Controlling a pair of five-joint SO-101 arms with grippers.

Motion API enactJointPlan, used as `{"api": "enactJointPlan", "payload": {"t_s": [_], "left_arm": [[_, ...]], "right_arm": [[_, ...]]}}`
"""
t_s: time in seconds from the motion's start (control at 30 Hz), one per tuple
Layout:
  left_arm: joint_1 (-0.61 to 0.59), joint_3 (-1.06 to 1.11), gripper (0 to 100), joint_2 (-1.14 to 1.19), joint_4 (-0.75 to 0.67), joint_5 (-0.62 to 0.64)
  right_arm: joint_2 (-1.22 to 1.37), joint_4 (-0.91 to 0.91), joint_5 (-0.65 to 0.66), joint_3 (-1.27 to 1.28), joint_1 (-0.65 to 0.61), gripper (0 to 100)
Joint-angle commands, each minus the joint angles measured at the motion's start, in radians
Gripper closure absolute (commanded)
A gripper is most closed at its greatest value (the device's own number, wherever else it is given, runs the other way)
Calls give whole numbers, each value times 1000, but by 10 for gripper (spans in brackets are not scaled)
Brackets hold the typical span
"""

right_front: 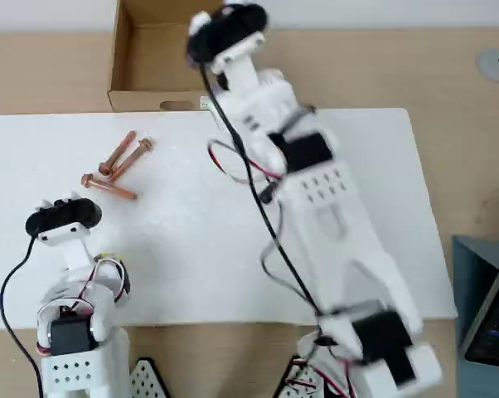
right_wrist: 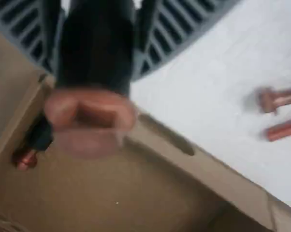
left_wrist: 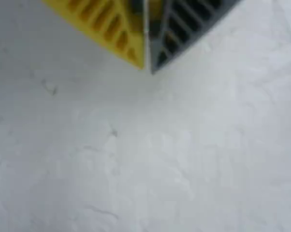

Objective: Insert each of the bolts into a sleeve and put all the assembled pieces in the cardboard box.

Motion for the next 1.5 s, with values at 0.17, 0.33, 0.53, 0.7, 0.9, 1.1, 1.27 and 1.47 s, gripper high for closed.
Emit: {"api": "enactJointPlan", "payload": {"t_s": [0.17, 0.33, 0.53, 0.7, 0.9, 1.1, 1.27, 1.47], "left_arm": [[-12, -6, 998, -5, -17, 5], [-12, -6, 998, -5, -17, 5], [-12, -6, 998, -5, -17, 5], [-12, -6, 998, -5, -17, 5], [-12, -6, 998, -5, -17, 5], [-12, -6, 998, -5, -17, 5], [-12, -6, 998, -5, -17, 5], [-12, -6, 998, -5, -17, 5]], "right_arm": [[377, -77, 163, -383, 8, 989], [593, -135, 319, -544, 13, 986], [820, -149, 410, -785, 13, 986], [980, -104, 476, -977, 13, 984], [1099, 23, 526, -1159, 13, 841], [1165, 87, 528, -1280, 13, 839], [1187, 114, 528, -1317, 12, 839], [1182, 146, 528, -1319, 12, 839]]}}
